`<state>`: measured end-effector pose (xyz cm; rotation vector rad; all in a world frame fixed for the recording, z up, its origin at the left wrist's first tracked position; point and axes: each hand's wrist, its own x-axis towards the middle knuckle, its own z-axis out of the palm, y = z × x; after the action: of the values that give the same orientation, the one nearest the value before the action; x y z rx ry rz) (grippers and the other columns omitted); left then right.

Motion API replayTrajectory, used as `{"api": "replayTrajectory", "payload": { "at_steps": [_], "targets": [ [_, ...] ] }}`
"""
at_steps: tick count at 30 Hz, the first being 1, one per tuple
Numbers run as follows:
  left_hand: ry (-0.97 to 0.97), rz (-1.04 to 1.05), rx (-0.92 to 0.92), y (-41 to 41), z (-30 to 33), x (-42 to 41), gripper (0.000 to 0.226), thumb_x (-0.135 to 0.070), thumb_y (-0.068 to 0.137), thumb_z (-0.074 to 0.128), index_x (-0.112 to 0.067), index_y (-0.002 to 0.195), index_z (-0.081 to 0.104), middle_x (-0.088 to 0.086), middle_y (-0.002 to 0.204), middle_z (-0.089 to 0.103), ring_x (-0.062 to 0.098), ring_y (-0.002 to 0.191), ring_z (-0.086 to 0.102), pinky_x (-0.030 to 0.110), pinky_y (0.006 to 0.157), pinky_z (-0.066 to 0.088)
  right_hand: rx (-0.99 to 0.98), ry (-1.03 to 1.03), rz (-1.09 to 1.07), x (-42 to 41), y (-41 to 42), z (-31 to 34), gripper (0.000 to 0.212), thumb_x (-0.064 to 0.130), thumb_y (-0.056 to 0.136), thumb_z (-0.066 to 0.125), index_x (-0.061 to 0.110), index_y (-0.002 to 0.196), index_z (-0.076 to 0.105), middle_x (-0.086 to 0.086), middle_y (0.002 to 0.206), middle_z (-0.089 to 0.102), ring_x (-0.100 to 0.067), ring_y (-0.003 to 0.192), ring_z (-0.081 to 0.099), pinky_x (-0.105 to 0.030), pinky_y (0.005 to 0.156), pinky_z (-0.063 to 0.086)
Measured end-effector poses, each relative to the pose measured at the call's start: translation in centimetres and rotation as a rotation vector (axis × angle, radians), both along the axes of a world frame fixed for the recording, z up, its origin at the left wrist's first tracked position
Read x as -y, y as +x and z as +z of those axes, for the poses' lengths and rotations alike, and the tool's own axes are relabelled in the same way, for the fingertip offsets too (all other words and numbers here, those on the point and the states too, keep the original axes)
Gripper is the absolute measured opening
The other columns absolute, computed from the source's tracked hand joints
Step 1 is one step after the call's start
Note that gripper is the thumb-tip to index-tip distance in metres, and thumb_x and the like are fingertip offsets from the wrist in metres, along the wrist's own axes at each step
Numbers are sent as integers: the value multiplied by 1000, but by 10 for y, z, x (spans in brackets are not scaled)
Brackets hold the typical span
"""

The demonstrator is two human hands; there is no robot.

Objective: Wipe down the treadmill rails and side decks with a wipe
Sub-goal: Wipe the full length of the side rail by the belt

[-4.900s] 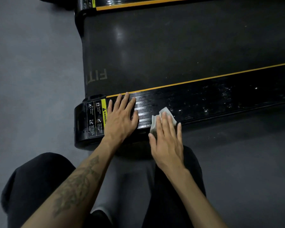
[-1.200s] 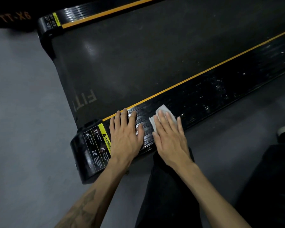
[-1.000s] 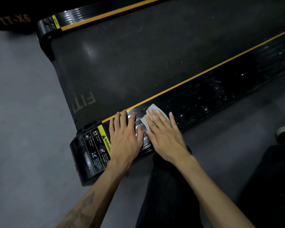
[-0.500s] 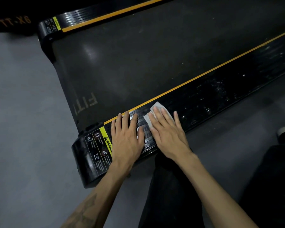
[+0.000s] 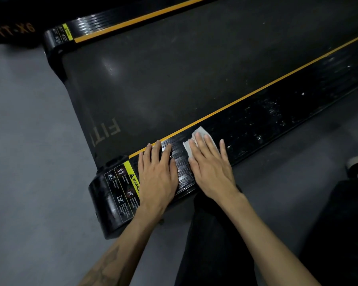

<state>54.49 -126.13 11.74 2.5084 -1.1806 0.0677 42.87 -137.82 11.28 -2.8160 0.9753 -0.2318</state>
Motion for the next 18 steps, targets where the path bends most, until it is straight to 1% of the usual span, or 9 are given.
{"api": "replayTrajectory", "payload": {
  "at_steps": [1,3,5,7,9,11,14,16,18],
  "targets": [
    [2,2,2,0,0,1,49,-35,105,36,-16,146,54,12,154,48,32,148,35,53,121,29,3,3,0,-4,-2,0,60,41,107,20,16,160,34,-3,170,23,-23,158,16,-54,128,10],
    [5,3,2,0,-1,1,49,-34,104,37,-15,146,54,13,154,48,33,148,36,54,121,30,-22,1,70,-8,-2,-2,60,42,107,21,16,160,34,-5,170,23,-25,158,17,-55,127,13],
    [4,-2,7,0,-2,1,48,-34,105,38,-15,146,54,15,155,48,34,148,36,55,121,30,-47,2,160,-3,4,-1,60,43,107,20,18,160,35,-3,170,23,-24,158,17,-54,127,14],
    [3,-6,8,-1,-2,1,49,-34,104,36,-15,146,54,15,155,47,35,148,37,55,121,31,-77,-4,200,6,11,3,61,43,107,17,20,160,35,-1,170,22,-21,158,17,-53,127,15],
    [3,-6,9,-1,-1,0,51,-36,104,34,-15,147,53,15,156,47,35,149,36,55,121,30,-91,3,182,14,13,6,63,44,106,13,20,162,31,0,171,18,-18,158,13,-52,128,11],
    [6,-4,5,-1,0,1,52,-36,104,33,-14,147,53,14,156,46,34,149,35,55,122,29,-72,21,108,14,9,6,65,44,105,11,18,162,30,-1,171,16,-19,159,12,-51,129,7],
    [7,1,-5,-1,0,1,52,-36,104,34,-14,147,54,14,156,46,34,149,34,55,122,29,-53,28,26,0,9,5,65,43,105,16,13,160,32,-6,170,21,-25,158,16,-53,128,13],
    [8,-2,-7,-1,0,1,50,-34,104,37,-14,147,53,14,156,46,34,150,34,55,122,29,-64,30,86,-6,17,5,64,42,104,20,14,159,37,-7,169,26,-29,157,21,-54,127,17],
    [1,-10,-5,-1,-1,0,48,-33,104,39,-15,147,52,14,156,46,35,149,35,55,121,30,-89,12,164,-1,25,6,63,42,104,20,17,159,39,-5,168,28,-26,156,24,-54,127,19]
  ]
}}
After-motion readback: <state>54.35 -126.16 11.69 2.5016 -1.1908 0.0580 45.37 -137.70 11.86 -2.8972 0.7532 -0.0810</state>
